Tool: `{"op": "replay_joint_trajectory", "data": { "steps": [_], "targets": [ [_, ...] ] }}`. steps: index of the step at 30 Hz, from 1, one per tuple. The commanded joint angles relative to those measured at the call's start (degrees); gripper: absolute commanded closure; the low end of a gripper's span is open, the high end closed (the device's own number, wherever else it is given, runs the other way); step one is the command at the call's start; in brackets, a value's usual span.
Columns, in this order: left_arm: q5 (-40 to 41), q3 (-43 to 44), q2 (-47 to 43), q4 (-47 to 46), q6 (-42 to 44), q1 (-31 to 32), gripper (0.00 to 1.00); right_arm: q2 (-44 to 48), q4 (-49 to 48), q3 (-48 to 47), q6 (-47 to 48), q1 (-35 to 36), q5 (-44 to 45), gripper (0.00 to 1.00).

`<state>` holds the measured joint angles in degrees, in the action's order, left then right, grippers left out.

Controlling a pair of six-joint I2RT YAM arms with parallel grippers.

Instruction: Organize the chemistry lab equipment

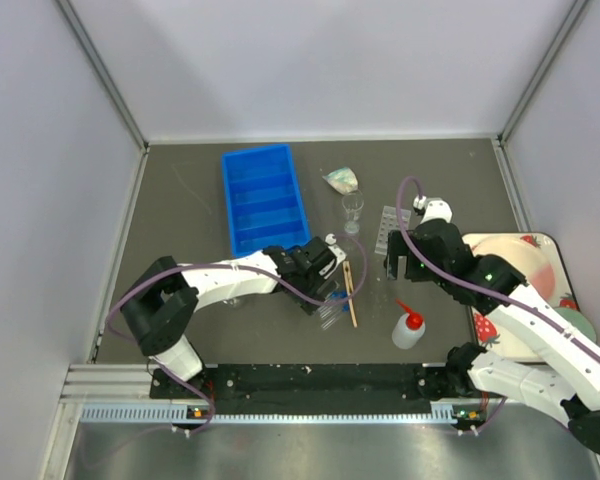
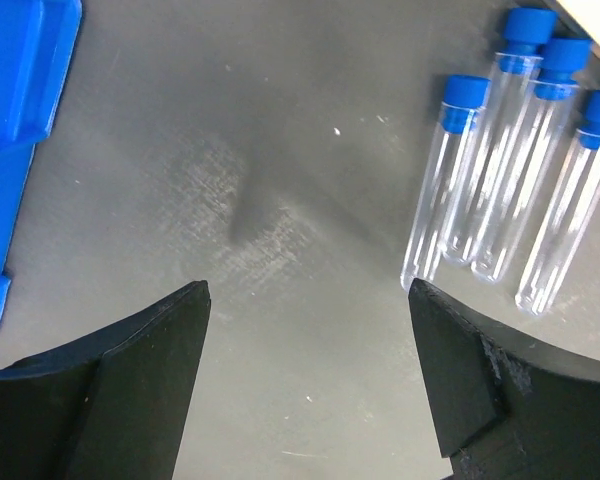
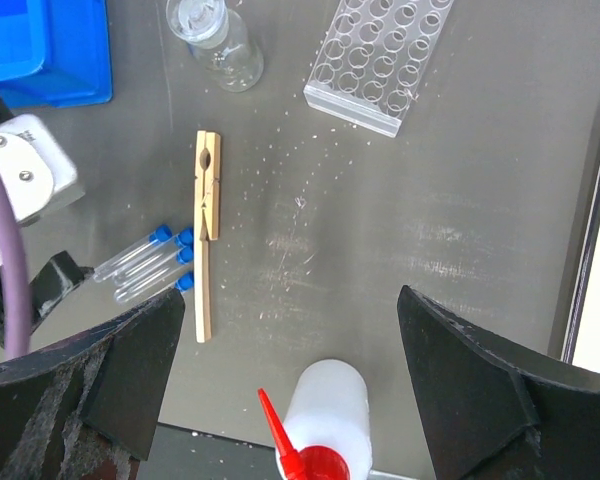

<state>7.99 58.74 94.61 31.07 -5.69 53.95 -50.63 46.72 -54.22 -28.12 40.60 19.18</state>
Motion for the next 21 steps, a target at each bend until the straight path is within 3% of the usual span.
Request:
{"op": "replay_joint_trajectory", "data": {
  "steps": [1,21],
  "targets": [
    [-1.13,-0.29,-4.43,-0.49,-0.46,1.59,0.14,0.62,-1.46,0.34,-0.62,-0.35,-0.90,0.11],
    [-2.10,-2.31,-1.18,-1.80,-0.46,3.70,0.17,1.32,-1.37,1.48,-0.97,-0.35,-1.43,0.11]
  ]
}}
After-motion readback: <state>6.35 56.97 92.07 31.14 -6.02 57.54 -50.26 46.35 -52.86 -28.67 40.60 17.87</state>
